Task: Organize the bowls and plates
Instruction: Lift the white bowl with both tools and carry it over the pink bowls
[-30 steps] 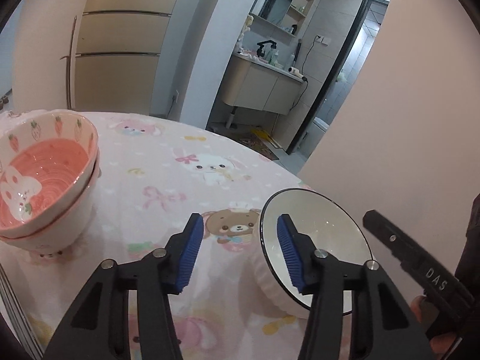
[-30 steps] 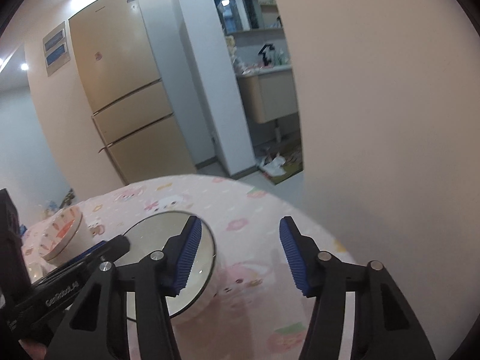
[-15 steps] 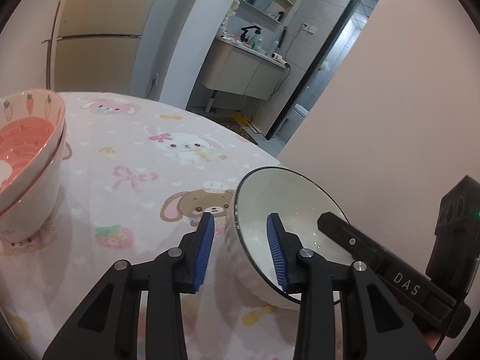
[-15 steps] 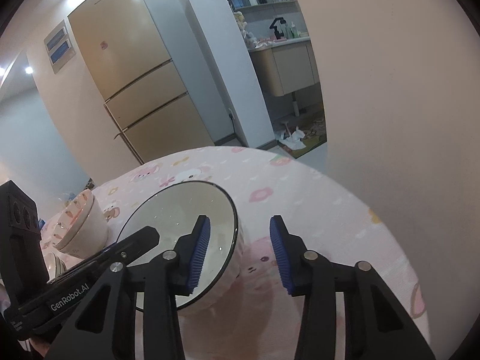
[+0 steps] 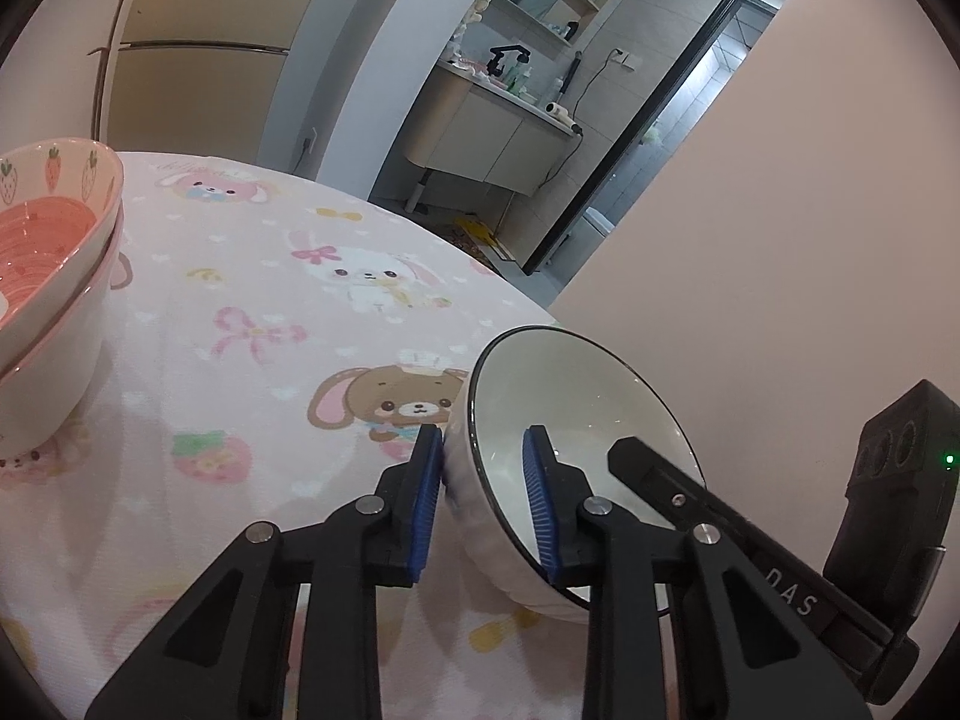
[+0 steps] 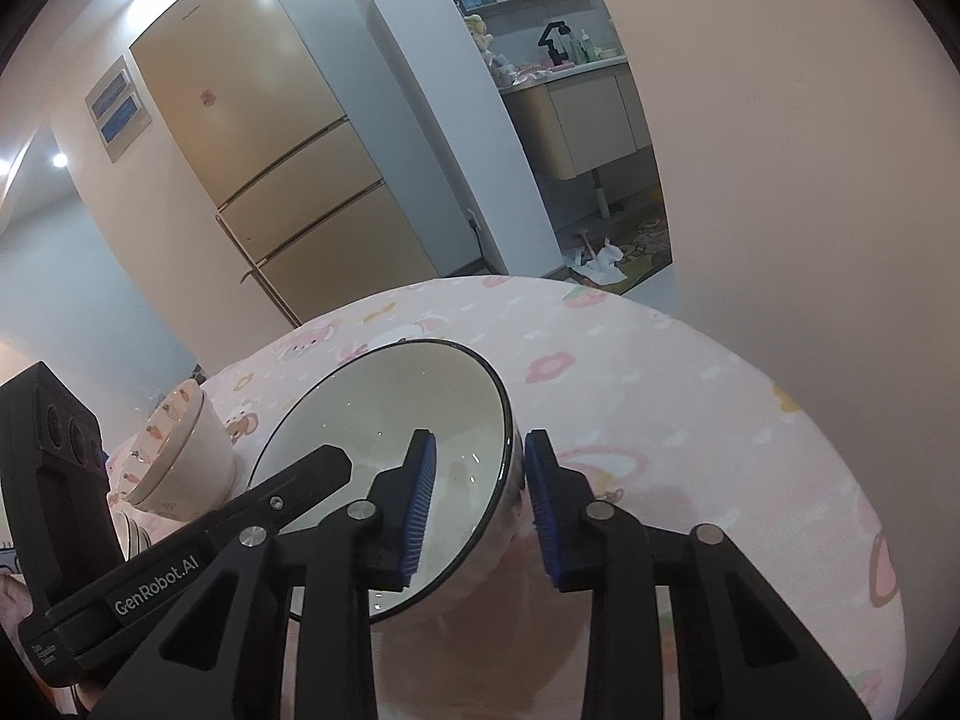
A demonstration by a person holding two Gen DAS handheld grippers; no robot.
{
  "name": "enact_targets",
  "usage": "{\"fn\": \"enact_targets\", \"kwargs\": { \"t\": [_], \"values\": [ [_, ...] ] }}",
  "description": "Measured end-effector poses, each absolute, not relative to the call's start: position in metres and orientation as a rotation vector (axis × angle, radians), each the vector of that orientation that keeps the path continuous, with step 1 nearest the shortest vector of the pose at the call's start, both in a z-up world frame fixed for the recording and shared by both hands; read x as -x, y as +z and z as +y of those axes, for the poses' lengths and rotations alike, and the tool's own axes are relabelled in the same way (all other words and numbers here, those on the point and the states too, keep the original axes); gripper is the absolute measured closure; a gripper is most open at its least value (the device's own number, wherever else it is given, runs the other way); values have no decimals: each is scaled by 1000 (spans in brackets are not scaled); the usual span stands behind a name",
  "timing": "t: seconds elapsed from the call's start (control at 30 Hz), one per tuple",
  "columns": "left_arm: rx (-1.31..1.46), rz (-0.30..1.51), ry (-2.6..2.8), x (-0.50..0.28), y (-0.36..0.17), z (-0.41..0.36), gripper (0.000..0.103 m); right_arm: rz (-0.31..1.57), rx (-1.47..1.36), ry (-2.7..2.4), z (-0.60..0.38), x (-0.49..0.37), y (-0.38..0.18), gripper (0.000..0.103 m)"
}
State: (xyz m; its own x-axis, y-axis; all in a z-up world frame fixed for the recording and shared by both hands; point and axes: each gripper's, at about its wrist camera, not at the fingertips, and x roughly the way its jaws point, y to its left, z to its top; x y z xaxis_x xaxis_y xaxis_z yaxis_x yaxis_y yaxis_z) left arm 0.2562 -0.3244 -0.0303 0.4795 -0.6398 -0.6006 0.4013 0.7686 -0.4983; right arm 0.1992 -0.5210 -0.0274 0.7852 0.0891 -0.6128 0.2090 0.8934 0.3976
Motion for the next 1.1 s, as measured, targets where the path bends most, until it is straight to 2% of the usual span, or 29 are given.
{"fn": "enact_targets", "kwargs": {
  "t": [0.27,0.4,0.6,0.77,1.1],
  "values": [
    [304,895,-654,-262,-35,-330,77,712,-502,-48,-521,-206,-34,72],
    [303,894,-642,-261,-35,-329,83,711,-505,-53,-522,-206,-34,78],
    [308,898,-631,-260,-37,-326,88,681,-483,-44,-518,-202,-30,79],
    [307,860,-647,-255,-31,-325,88,656,-478,-48,-519,-197,-27,82],
    [287,903,-649,-260,-37,-331,87,695,-464,-44,-519,-201,-30,82]
  ]
}}
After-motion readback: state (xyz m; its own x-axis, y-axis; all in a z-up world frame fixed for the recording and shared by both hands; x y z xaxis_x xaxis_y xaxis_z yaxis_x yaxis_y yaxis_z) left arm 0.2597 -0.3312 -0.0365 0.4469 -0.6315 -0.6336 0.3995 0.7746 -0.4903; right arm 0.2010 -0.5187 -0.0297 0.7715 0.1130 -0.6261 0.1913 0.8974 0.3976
